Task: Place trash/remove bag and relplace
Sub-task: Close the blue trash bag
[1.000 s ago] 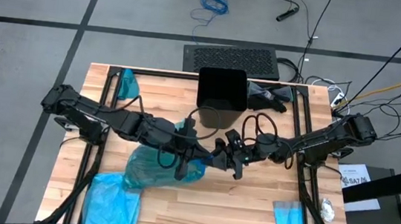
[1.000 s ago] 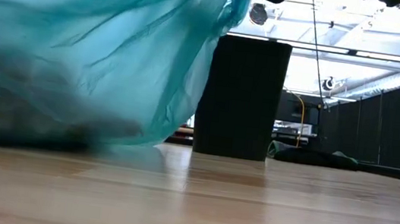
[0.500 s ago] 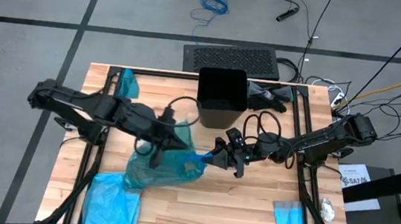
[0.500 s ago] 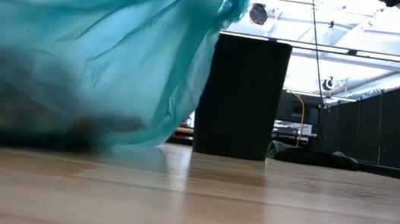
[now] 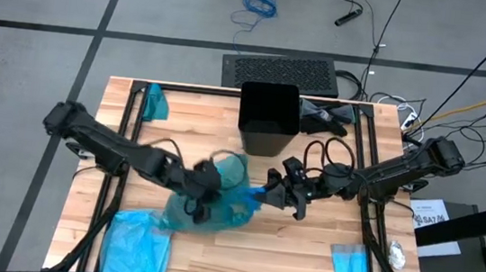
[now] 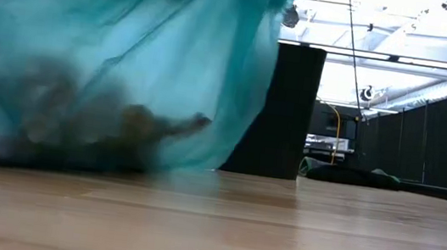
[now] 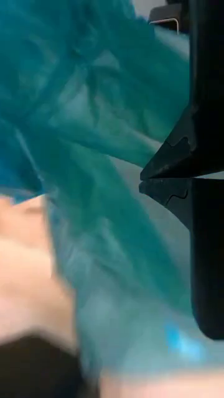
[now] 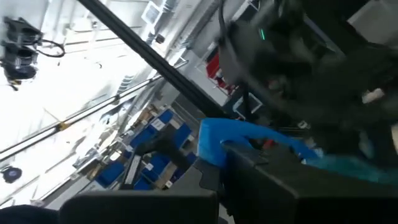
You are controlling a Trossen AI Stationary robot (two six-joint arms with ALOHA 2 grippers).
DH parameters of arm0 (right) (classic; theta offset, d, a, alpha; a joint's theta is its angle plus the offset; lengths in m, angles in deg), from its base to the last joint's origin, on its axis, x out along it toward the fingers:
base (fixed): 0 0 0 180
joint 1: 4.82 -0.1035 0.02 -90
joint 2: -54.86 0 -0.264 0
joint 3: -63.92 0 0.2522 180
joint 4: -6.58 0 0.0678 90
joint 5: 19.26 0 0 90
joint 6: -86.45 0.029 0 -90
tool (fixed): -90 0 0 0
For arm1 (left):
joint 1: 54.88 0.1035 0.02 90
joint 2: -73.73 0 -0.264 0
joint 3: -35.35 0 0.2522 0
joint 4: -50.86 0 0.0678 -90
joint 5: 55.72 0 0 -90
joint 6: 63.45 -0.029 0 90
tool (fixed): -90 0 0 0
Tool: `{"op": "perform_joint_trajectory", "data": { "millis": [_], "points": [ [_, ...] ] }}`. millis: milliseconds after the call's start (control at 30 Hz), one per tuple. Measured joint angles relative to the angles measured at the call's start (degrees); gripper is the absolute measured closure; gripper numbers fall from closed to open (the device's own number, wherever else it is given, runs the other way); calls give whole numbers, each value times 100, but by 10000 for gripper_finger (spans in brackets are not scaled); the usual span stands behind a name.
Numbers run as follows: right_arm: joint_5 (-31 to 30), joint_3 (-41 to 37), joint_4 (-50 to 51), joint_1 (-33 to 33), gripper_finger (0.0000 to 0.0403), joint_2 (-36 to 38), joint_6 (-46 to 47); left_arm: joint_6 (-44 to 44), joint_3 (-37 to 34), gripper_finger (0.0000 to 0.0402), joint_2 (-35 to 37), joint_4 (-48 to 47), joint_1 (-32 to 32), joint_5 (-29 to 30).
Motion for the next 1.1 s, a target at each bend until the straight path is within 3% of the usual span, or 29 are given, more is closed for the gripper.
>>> {"op": "perform_joint_trajectory", "data": {
  "millis": [133, 400, 533, 667, 833, 967, 1100],
  "points": [
    [-104, 0, 221, -2, 403, 126, -2, 199, -220, 402, -589, 969, -128, -95],
    [-215, -2, 439, -89, 403, 161, 47, 549, -229, 402, -1929, 1914, -389, -693],
    [-215, -2, 586, -127, 403, 166, 99, 721, -232, 402, -2106, 2156, -470, -1058],
    [-243, -2, 684, -155, 403, 177, 151, 746, -229, 402, -1646, 2055, -470, -1325],
    [-177, 0, 692, -91, 403, 177, 220, 854, -138, 402, -479, 1389, -517, -1306],
    [233, 356, 1087, 185, 403, 170, 65, 1000, -40, 402, 613, 1021, -760, -725],
    [796, 1219, 2321, 584, 403, 82, -528, 998, -13, 402, 1485, 1000, -1252, 161]
  ]
}}
